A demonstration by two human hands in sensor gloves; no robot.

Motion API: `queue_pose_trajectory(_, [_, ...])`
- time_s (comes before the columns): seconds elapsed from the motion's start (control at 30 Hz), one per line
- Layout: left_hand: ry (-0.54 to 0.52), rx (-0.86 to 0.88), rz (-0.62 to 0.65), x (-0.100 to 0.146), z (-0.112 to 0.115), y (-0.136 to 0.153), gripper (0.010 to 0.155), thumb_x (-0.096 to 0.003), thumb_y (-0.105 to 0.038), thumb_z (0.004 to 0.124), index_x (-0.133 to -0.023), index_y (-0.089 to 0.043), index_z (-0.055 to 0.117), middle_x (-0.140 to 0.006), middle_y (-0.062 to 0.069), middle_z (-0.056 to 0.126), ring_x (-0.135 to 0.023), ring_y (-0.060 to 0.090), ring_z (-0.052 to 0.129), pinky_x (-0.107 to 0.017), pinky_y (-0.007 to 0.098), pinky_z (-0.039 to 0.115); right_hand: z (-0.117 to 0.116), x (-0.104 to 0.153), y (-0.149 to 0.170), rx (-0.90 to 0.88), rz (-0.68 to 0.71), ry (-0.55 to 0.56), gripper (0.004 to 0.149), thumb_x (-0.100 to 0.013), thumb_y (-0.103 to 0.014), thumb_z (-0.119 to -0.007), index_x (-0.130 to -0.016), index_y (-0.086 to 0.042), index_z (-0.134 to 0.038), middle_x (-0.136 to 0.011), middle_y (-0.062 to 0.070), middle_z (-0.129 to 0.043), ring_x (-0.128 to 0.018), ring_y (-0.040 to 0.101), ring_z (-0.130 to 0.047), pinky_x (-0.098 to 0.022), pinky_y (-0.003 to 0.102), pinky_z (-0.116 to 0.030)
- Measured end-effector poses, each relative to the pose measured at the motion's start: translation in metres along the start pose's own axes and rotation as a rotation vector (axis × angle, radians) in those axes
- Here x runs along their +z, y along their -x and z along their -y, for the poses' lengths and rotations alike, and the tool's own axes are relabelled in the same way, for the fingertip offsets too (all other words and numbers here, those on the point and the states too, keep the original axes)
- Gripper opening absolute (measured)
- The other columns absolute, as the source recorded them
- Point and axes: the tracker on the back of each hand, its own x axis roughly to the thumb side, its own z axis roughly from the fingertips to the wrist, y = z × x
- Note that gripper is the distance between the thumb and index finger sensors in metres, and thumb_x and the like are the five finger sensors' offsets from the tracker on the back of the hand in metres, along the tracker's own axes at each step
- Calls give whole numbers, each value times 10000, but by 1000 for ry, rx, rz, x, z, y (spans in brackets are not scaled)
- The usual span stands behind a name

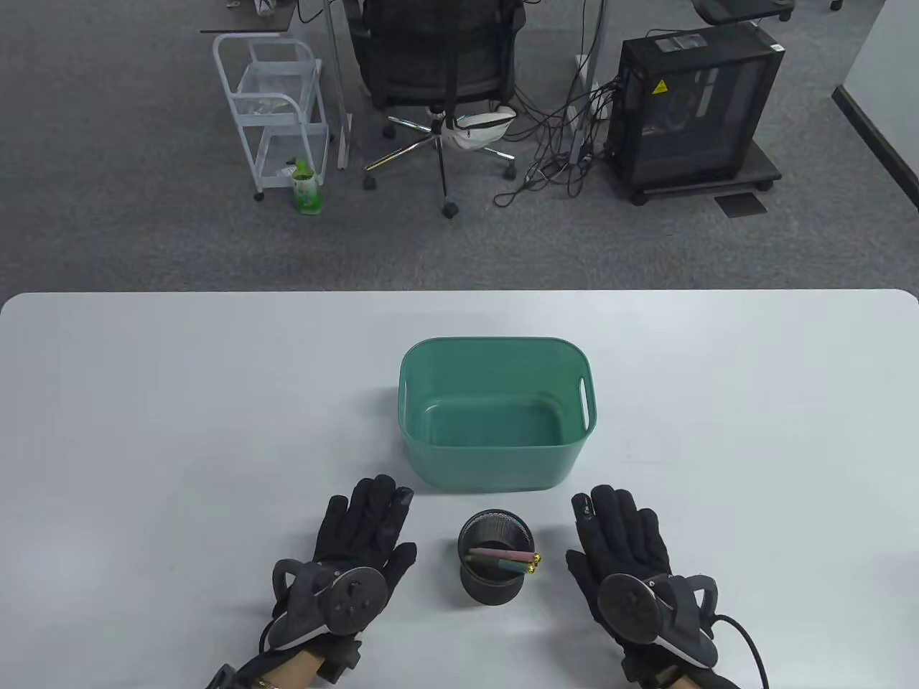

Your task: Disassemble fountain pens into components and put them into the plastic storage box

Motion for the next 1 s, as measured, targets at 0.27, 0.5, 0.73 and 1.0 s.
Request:
queue_pose_trajectory(0.27, [-3,-18,14,1,0,-2,697,-684,-493,424,-1281,-154,304,-1327,148,256,-1225,382,269,-875,560,179,-1,-1,0,-7,-5,-23,675,-608,-482,-483,-1200,-182,-358,-1214,95,-209,-1120,355,-283,-823,506,-253])
queue_pose_trajectory(0.5, [4,-15,10,1,0,-2,695,-682,-497,426,-1278,-158,313,-1326,147,259,-1226,379,269,-875,560,177,-1,-1,0,-11,-6,-25,679,-607,-483,-485,-1202,-185,-349,-1213,99,-209,-1120,356,-281,-822,506,-250])
queue_pose_trajectory(0.73, [6,-22,13,1,1,-2,695,-681,-502,428,-1278,-164,315,-1327,150,257,-1226,381,267,-874,562,174,-2,-1,0,-16,-4,-26,681,-607,-486,-485,-1202,-185,-350,-1214,99,-206,-1120,358,-279,-822,508,-250])
queue_pose_trajectory(1.0, [3,-26,23,1,1,-4,698,-679,-508,431,-1276,-167,315,-1327,146,258,-1226,380,267,-874,562,174,-2,-1,1,-16,-10,-24,681,-607,-485,-486,-1202,-183,-350,-1213,100,-205,-1120,357,-279,-822,508,-250])
